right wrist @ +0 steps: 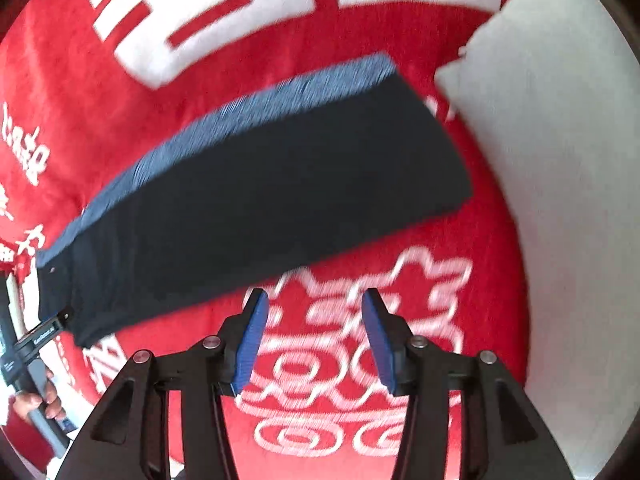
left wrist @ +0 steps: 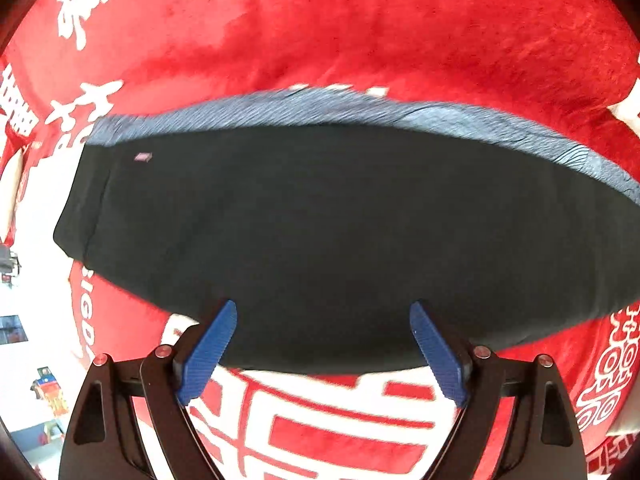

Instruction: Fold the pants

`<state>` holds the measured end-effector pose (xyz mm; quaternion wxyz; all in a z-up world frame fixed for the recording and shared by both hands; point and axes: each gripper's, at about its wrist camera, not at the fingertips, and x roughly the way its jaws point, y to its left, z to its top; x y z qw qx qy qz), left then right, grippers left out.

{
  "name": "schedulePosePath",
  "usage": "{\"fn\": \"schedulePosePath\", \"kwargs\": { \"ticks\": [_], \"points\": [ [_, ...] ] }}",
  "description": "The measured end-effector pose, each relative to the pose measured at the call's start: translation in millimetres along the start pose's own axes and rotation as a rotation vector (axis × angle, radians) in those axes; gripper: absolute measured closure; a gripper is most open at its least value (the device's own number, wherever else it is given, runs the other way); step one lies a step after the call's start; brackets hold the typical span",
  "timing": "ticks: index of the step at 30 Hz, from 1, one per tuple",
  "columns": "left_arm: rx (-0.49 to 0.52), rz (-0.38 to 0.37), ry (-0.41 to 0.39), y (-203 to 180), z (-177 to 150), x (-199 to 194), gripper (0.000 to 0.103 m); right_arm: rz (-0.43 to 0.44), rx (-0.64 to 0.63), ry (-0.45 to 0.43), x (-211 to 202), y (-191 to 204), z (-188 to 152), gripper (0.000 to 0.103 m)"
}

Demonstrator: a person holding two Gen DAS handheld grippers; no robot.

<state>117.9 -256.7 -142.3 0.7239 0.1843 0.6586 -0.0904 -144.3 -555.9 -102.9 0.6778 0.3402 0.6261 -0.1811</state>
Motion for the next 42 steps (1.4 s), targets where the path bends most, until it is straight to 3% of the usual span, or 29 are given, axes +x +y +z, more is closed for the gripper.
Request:
{"fn": "schedulePosePath", "kwargs": {
  "ticks": [1,2,6,12,14,19,21,26,28,30,32,36,42],
  "points": [
    [-0.003,-0.003,0.0,11,-1,2,0.013,0.01,-0.001,0.009,-1,7,-8,0.05],
    [-0.004,-0.006,-0.002,11,3,1,0.013,0.016,-0.004,0.013,5,10,12,0.05],
    [0.0,-0.02,-0.035,48,23,15,0.013,0.048,-0.043,0.011,2,45,16,0.05],
    [-0.01,-0.036,-0.108,123,62,26,0.013,0.137,-0.099,-0.001,50,176,34,0.05],
    [-0.022,-0.02,-0.121,152,84,38,0.013,0.168,-0.141,-0.007,74,237,34,0.05],
    [-0.033,0.022,-0.118,196,122,79,0.013,0.182,-0.211,-0.009,122,322,52,0.05],
    [-0.03,0.03,-0.112,196,124,86,0.013,0.164,-0.219,0.012,142,338,54,0.05],
    [-0.049,-0.017,-0.131,216,146,102,0.013,0.065,-0.241,-0.045,146,352,68,0.051],
    [-0.059,-0.016,-0.124,219,153,104,0.013,0.081,-0.175,-0.044,138,342,74,0.05],
    [-0.024,0.001,-0.124,216,151,100,0.013,0.167,-0.088,-0.042,123,327,66,0.05],
    [0.036,-0.01,-0.117,210,137,90,0.013,0.253,-0.039,-0.009,111,314,44,0.05],
    [0.109,-0.141,-0.086,193,88,69,0.013,0.366,0.028,0.062,110,301,-7,0.05],
    [0.204,-0.232,-0.033,148,33,70,0.013,0.441,0.196,0.115,139,277,-47,0.05]
  ]
}}
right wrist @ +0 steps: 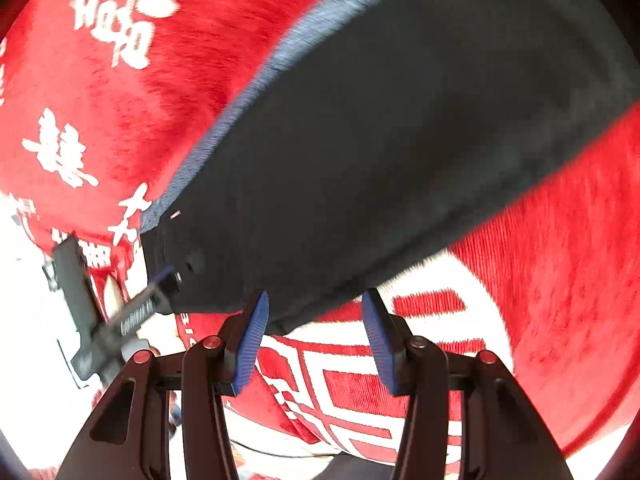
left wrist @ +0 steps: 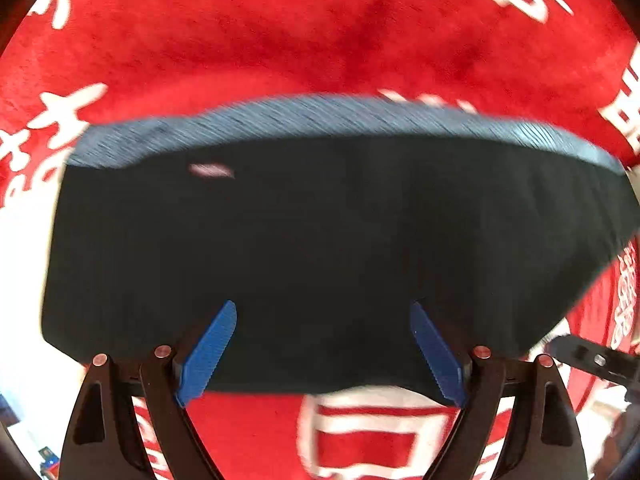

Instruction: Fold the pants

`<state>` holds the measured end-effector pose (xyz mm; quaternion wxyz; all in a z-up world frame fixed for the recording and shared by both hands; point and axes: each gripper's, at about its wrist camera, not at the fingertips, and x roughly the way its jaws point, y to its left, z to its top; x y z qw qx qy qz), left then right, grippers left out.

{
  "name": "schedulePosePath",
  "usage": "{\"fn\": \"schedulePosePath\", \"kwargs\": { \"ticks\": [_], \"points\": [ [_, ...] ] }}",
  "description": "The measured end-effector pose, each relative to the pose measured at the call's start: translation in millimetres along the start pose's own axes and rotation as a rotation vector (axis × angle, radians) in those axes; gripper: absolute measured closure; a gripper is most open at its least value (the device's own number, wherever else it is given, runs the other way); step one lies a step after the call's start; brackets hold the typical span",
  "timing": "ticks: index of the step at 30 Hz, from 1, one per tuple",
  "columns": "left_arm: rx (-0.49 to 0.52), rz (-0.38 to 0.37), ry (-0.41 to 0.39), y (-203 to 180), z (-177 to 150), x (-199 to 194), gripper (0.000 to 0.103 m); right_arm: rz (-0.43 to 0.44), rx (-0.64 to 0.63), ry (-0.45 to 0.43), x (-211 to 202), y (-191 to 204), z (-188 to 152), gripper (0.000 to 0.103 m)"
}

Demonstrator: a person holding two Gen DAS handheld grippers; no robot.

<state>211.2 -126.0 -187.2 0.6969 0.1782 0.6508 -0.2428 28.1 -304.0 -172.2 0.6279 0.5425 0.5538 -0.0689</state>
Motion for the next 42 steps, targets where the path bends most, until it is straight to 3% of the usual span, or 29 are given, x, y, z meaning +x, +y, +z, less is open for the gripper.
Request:
{"fn": "schedulePosePath", "kwargs": {
  "ticks": [5,15,22,23,27,29,32,35,39,41,42],
  "points": [
    [-0.026,-0.023,0.033,-14,-9,9,0.013,0.031,0.019,-0.022,2,-6,2,0.05],
    [-0.024,-0.006,0.023,-9,-7,4,0.013,0.053,0.028,-0.07,-11,-9,-3,0.051],
    [-0.009,0.003,0.03,-46,-2,4,0.013,0.077,0.083,-0.074,-7,-22,12,0.051],
    [-0.012,0.002,0.029,-47,-1,5,0.013,0.077,0.087,-0.076,-7,-21,14,0.052],
    [-0.005,-0.002,0.016,-57,11,7,0.013,0.065,0.115,-0.065,-13,-25,14,0.073],
    [0.009,-0.003,0.013,-64,13,5,0.013,0.079,0.119,-0.061,-19,-29,9,0.074],
    [0.025,0.001,0.017,-72,13,6,0.013,0.029,0.111,-0.107,-34,-36,6,0.074],
    [0.025,0.001,0.025,-78,11,8,0.013,0.053,0.163,-0.146,-37,-46,11,0.074],
    [0.032,0.007,0.026,-87,13,12,0.013,0.061,0.171,-0.134,-26,-47,24,0.071],
    [0.038,0.011,0.03,-93,14,15,0.013,0.066,0.201,-0.122,-27,-51,27,0.077],
    [0.039,0.012,0.031,-96,15,15,0.013,0.074,0.214,-0.122,-28,-53,28,0.087]
  ]
}}
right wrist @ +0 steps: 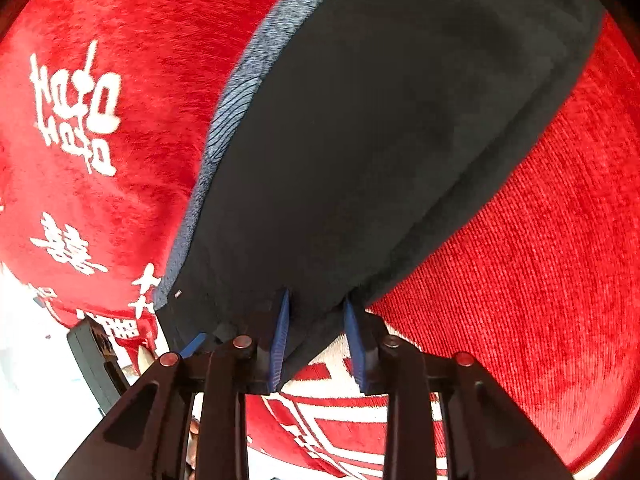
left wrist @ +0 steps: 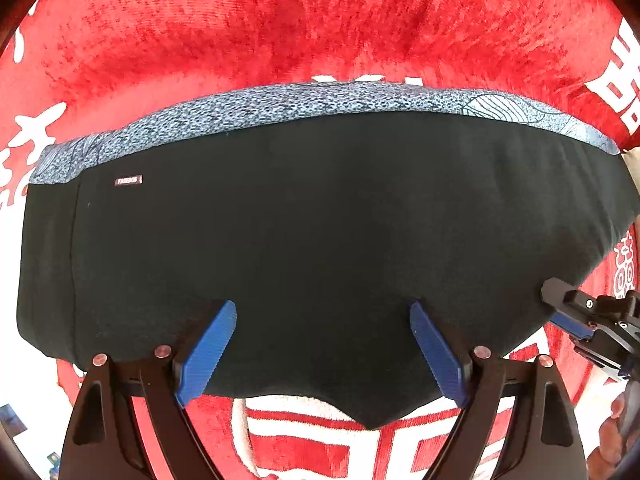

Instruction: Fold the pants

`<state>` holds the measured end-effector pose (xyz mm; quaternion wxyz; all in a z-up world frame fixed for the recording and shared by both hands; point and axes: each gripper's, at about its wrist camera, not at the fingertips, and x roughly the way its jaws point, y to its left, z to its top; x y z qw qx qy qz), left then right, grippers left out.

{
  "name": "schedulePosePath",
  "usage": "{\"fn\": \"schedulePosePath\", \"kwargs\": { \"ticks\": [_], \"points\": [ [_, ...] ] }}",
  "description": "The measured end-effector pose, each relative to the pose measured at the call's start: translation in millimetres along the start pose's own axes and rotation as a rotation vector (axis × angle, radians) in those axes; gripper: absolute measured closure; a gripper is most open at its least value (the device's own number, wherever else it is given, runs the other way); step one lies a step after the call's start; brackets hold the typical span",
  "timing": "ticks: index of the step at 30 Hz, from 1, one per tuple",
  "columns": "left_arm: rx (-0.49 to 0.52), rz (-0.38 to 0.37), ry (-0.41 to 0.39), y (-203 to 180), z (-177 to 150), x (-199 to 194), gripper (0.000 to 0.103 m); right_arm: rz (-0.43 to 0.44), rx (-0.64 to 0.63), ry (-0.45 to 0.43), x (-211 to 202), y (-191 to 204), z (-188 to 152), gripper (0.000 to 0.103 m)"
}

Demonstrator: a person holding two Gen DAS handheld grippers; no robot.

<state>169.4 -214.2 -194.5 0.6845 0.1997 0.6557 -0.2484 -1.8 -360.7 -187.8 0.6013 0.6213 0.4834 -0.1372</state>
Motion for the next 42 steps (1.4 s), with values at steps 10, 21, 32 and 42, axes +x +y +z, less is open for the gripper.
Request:
{"fn": "schedulePosePath", "kwargs": {
  "ticks": [10,21,32,42],
  "points": [
    [0.055,0.027,-0.007,-39,-25,10,0.009,-0.064,-0.1,-0.005,-2,-9,-7,0.096],
    [-0.062,-0.017,-0.108,-57,45,-26,0.009,-0.194,-0.269,-0.116,-66,29,42,0.073],
    [-0.082,0.14,-0.119,-89,146,46,0.005,-0.317,-0.412,-0.136,-19,56,148,0.088],
    [-0.013,0.117,-0.054,-120,102,16,0.005,-0.425,-0.274,-0.257,-129,-26,134,0.061]
  ]
}}
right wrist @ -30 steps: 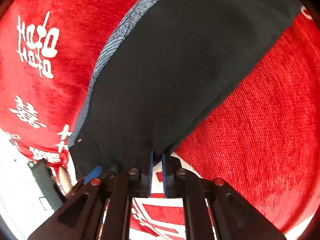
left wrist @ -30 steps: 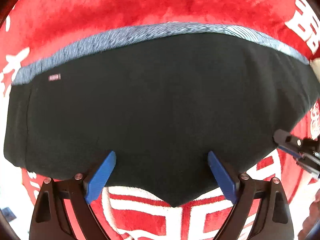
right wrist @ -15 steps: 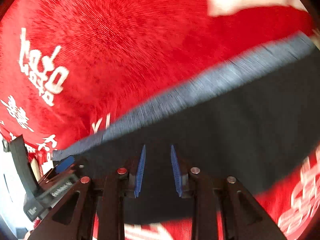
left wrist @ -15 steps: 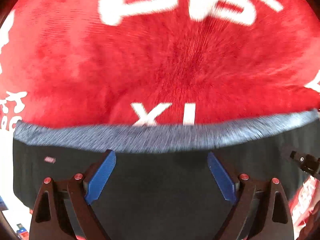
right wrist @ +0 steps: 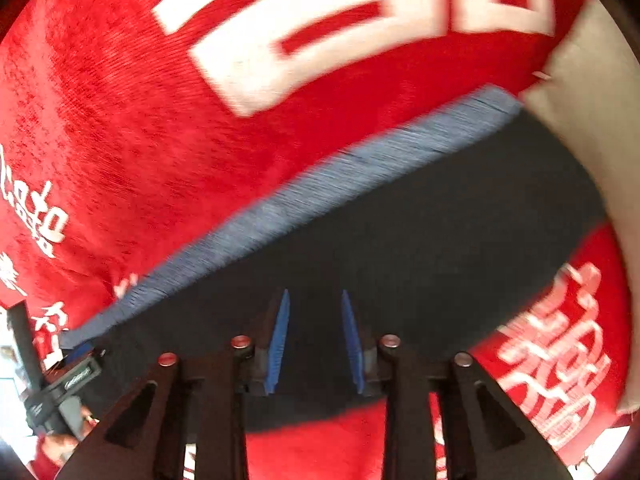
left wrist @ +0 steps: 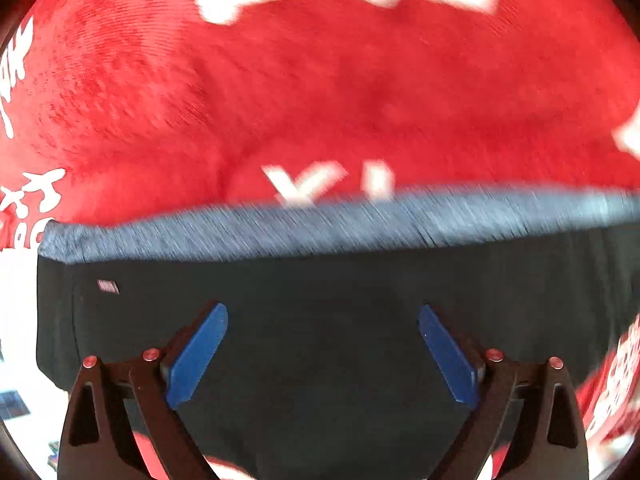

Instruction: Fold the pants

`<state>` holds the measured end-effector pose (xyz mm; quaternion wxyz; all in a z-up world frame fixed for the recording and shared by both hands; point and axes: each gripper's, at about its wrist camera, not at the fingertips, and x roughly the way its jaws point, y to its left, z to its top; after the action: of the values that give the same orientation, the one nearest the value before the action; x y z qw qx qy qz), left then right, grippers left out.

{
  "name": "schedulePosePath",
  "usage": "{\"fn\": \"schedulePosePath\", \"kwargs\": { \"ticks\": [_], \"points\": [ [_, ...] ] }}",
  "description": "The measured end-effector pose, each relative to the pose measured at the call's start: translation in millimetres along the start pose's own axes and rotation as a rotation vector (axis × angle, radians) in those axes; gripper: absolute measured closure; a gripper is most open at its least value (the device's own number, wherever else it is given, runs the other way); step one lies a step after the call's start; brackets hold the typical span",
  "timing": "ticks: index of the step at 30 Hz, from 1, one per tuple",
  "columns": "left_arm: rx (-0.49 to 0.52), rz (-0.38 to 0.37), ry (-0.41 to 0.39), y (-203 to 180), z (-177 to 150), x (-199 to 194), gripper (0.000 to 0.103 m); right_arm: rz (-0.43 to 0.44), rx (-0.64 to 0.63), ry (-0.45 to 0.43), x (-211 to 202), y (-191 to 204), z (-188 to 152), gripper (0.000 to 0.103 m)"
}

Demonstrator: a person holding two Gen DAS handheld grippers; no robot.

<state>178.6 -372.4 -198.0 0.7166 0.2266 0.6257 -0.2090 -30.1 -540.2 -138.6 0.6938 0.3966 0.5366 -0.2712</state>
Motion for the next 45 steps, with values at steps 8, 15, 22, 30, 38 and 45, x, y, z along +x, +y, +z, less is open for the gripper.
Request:
{"fn": "schedulePosePath", "kwargs": {
  "ticks": [8,15,22,30,38,45],
  "points": [
    [0.009,0.053,0.07,-34,-42,8,0.003,0.15,0.153,0.033,-18,-60,-11,0.055],
    [0.072,0.052,0.069,-67,-35,-21,0.003,0.198,0.202,0.126,-34,-95,-44,0.049],
    [0.102,0.001,0.075,-116,-42,-38,0.003,0.212,0.242,0.164,-35,-120,-68,0.048],
    [0.125,-0.011,0.078,-145,-44,-52,0.003,0.25,0.244,0.161,-33,-123,-53,0.044],
    [0.143,-0.005,0.077,-163,-41,-53,0.003,0.278,0.261,0.155,-27,-129,-42,0.044],
    [0.153,0.001,0.077,-179,-45,-62,0.003,0.294,0.287,0.131,-28,-146,-39,0.043]
  ]
}}
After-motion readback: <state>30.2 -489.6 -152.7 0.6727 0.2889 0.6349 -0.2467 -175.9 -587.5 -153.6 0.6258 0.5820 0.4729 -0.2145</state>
